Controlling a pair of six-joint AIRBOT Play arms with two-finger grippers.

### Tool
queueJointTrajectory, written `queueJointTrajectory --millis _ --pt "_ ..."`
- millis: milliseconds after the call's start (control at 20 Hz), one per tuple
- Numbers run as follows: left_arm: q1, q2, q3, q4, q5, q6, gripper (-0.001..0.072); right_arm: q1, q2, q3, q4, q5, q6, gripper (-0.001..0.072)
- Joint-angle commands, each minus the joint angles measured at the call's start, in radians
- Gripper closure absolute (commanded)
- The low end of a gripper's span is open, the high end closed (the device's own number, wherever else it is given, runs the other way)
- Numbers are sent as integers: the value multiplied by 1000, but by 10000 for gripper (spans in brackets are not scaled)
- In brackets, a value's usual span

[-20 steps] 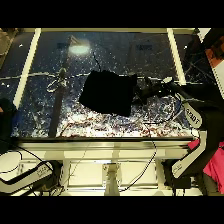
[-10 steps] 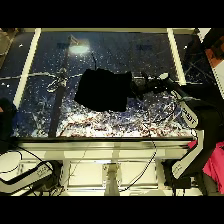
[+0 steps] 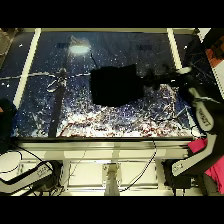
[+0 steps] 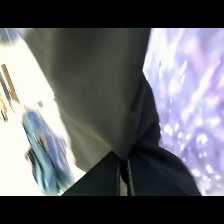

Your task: Fold the clothes and pants, and hang the long-sleeved shirts on hangers.

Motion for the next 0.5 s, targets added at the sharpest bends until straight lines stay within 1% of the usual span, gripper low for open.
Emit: queueJointTrajectory --millis 0,150,300,450 --pt "1 0 0 0 0 0 703 -195 151 1 -116 18 72 703" --pt "1 0 0 0 0 0 704 -404 329 1 -315 125 158 703" --pt "1 0 0 0 0 0 703 -643 494 1 -447 268 201 703" --pt "1 0 0 0 0 0 703 -893 623 1 -570 356 213 703"
